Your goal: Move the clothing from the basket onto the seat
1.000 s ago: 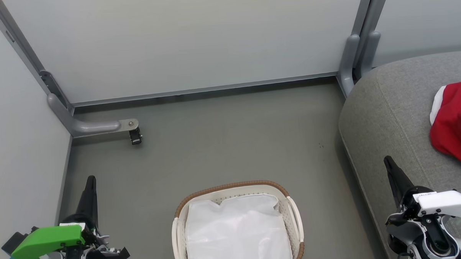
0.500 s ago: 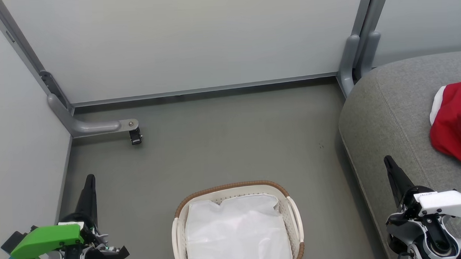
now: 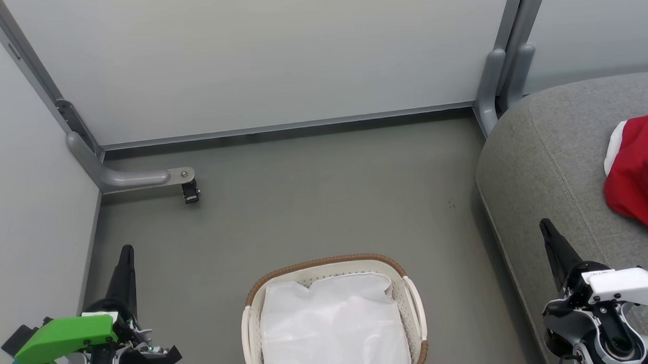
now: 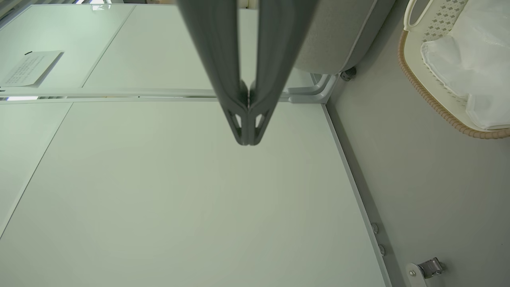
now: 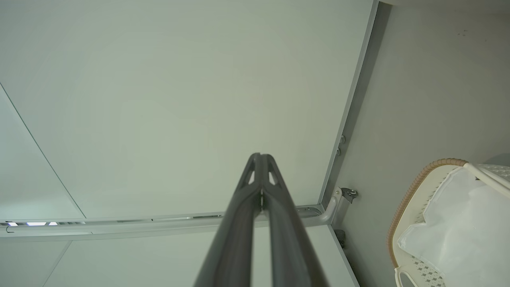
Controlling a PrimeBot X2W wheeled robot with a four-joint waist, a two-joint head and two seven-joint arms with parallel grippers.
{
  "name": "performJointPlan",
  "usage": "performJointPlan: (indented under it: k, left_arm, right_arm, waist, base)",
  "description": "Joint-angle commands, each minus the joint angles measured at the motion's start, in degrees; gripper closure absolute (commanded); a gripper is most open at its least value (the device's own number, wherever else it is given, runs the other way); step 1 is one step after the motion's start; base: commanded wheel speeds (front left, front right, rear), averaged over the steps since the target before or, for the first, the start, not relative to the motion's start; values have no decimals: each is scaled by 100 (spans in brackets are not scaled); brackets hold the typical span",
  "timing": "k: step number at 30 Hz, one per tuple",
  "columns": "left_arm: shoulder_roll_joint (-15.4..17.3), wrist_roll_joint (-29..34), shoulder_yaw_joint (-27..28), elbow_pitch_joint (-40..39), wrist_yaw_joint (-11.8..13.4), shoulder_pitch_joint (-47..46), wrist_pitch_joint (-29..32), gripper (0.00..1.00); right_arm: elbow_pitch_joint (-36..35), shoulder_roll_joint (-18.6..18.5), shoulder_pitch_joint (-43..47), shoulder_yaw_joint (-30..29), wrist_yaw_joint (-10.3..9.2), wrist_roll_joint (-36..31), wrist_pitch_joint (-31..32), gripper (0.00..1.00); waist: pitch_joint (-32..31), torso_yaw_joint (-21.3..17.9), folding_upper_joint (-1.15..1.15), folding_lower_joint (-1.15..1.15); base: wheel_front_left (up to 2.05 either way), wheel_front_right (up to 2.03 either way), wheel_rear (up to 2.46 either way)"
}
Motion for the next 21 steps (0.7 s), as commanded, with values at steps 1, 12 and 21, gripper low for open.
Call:
performJointPlan:
  k: [1, 12, 21]
  left_arm:
    - [38, -17, 13, -6, 10, -64, 19, 100]
    - [38, -17, 12, -5, 10, -64, 18, 100]
    - [38, -16, 12, -3, 10, -64, 17, 100]
  right_arm:
    - [-21, -34, 60, -10, -2, 22, 8, 100]
    - [-20, -34, 60, -10, -2, 22, 8, 100]
    - [-20, -34, 60, -10, -2, 22, 8, 100]
  waist:
    - [0, 0, 0, 0]
    - [0, 0, 0, 0]
    - [0, 0, 0, 0]
  base:
    - [0, 0, 0]
    - [0, 0, 0]
    - [0, 0, 0]
